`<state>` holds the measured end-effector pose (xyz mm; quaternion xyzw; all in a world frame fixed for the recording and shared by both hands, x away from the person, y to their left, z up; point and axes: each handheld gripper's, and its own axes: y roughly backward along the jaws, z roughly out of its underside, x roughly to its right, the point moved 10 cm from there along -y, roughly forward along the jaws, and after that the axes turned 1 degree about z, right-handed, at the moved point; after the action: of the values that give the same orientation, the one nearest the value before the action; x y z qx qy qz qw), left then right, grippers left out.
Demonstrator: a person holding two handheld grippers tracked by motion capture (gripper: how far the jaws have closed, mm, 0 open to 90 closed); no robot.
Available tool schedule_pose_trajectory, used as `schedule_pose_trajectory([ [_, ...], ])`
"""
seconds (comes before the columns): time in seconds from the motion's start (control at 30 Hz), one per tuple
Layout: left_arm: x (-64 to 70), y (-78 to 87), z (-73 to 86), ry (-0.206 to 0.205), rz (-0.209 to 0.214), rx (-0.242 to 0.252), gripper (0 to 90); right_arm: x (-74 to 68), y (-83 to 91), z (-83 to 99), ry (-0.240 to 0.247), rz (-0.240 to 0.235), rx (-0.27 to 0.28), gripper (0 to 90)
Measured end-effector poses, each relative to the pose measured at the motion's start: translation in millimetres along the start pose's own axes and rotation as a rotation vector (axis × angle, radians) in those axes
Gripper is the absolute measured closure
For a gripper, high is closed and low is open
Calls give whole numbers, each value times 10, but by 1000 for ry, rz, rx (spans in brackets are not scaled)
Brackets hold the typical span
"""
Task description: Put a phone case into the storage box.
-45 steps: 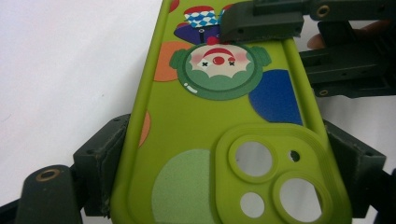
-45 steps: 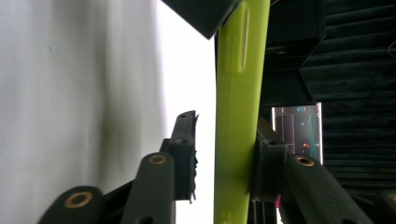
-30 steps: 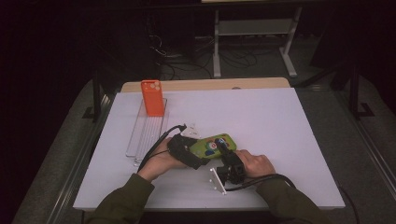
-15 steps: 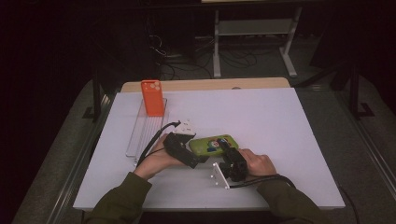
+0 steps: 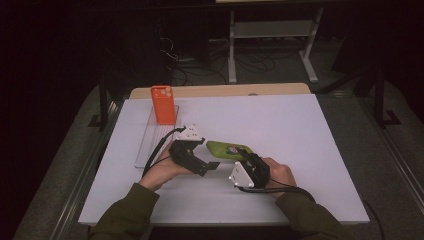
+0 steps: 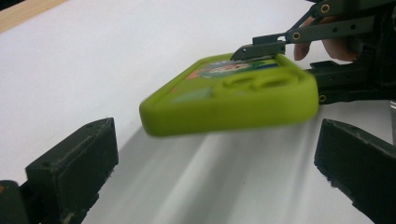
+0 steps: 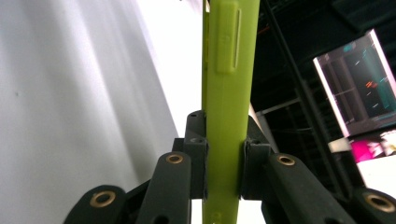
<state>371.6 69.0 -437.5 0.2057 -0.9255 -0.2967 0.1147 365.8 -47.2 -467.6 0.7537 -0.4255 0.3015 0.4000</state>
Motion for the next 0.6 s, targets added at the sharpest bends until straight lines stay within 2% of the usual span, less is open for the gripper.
schedule_pose_trajectory([
  [0.1,-15,7,-20,5,-10,16,0,21,4,9,-93,-25,-9,763],
  [0.13,-13,4,-34,21,-14,30,0,16,1,9,-150,-46,-10,763],
  [0.17,-27,9,-46,22,-20,39,0,29,-1,14,-171,-61,-10,762],
  [0.27,-65,23,-65,5,-28,48,0,70,-5,37,-275,-118,-23,762],
  [0.3,-77,29,-65,4,-32,48,0,70,-5,37,-275,-118,-23,762],
  [0.37,-79,34,-72,35,-37,57,0,76,-7,40,-326,-138,-28,762],
  [0.4,-92,41,-72,34,-40,54,0,66,-6,39,-368,-155,-34,762],
  [0.5,-105,40,-85,62,-46,68,0,71,-13,40,-467,-195,-45,762],
  [0.57,-124,35,-88,67,-52,67,0,66,-13,44,-519,-220,-57,762],
  [0.6,-127,29,-96,81,-52,72,0,68,-16,46,-547,-234,-60,762],
])
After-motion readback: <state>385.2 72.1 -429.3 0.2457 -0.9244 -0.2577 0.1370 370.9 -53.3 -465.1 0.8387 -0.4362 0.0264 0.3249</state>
